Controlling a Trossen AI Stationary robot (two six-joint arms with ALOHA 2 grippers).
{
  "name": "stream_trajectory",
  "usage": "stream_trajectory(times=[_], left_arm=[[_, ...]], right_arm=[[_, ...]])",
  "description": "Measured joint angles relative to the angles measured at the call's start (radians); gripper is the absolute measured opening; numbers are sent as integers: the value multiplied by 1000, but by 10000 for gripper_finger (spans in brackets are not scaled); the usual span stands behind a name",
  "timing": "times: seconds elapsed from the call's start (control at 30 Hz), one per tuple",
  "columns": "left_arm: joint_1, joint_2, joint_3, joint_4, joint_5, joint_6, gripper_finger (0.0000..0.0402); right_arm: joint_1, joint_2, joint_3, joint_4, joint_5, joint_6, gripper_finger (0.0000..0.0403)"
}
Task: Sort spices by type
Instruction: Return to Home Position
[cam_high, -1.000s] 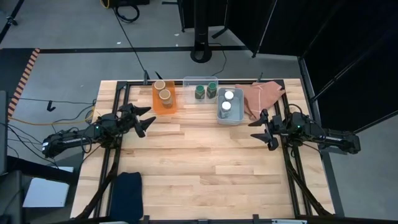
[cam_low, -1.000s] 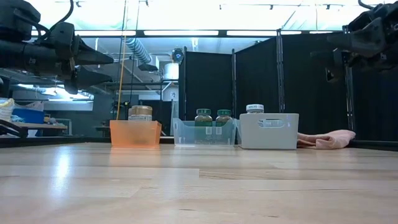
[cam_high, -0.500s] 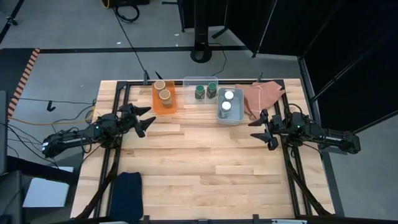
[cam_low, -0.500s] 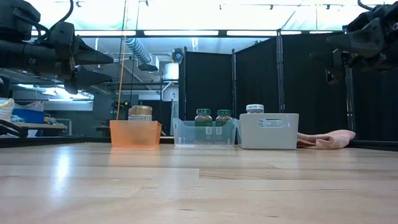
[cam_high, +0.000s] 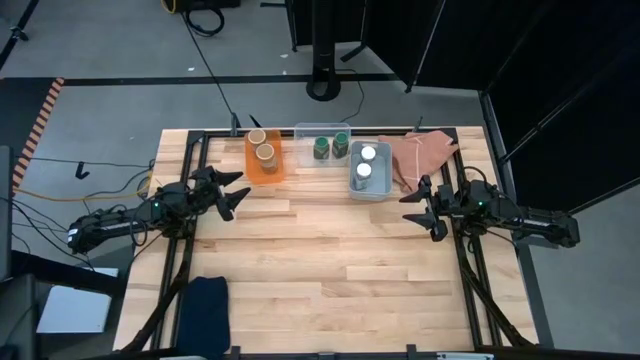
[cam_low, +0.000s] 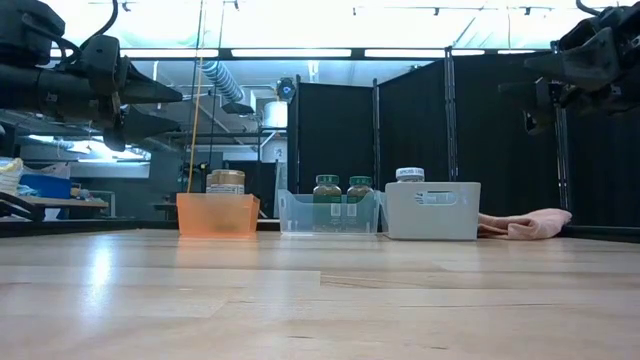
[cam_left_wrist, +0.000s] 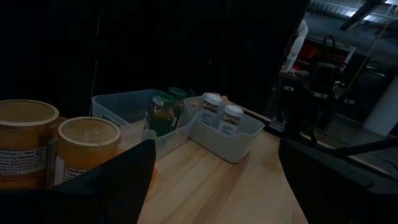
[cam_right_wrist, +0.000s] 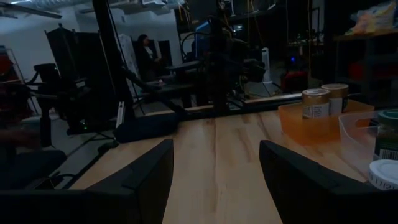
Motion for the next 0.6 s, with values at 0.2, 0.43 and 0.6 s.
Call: stream_trajectory(times=[0.2,0.43,0.6], left_arm=[[0,0,0,0,0,0,347],[0,0,0,0,0,0,347],[0,0,0,0,0,0,347]], right_arm=[[0,0,0,0,0,0,243],[0,0,0,0,0,0,246],[0,0,0,0,0,0,244]])
